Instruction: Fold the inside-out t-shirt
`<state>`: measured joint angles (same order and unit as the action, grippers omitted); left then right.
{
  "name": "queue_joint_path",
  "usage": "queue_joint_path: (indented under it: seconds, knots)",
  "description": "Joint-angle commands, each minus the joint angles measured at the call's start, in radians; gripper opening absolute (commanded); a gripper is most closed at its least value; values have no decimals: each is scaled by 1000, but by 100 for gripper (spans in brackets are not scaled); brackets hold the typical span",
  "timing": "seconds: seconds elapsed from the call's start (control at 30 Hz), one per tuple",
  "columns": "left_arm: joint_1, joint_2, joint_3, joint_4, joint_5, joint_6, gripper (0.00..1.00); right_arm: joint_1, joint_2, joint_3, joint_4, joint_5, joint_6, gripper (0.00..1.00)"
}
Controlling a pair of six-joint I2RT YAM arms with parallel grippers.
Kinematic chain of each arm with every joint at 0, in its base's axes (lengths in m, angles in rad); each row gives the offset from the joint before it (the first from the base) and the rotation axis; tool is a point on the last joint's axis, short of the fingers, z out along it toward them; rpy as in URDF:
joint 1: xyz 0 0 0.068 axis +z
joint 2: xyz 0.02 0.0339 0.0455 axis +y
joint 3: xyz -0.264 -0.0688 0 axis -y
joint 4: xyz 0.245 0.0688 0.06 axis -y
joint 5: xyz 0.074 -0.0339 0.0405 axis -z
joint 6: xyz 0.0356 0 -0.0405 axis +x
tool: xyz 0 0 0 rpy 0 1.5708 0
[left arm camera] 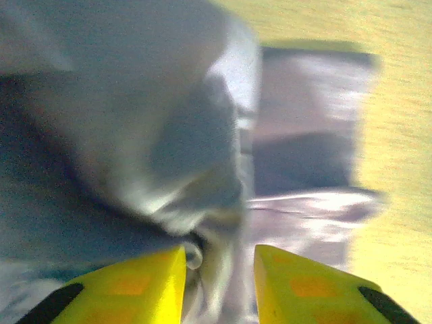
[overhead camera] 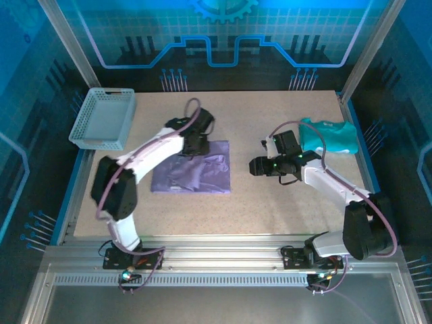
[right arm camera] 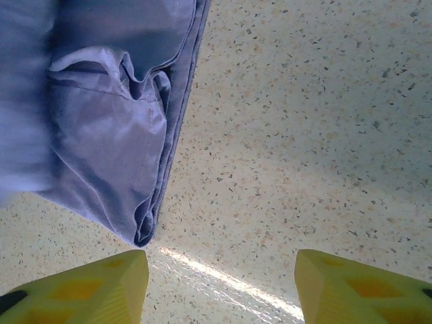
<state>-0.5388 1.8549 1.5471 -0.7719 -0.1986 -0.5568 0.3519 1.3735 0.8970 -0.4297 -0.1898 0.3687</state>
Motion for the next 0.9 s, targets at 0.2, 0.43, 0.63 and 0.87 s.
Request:
queue_joint_path:
  seconds: [0.2,0.43,0.63,0.87]
  knots:
    - [9,-105,-57,133,235,-34,63,-23,-35,-64,44,-23,28,60]
    - [163,-402,-537,264,304,-75,72,69,173,69,222,-86,107,68]
    - [171,-381,-646,299,366,-58,75,67,440,246,292,-170,263,69]
    - [171,-322,-678,371,430,-56,73,65,626,364,343,-269,363,56]
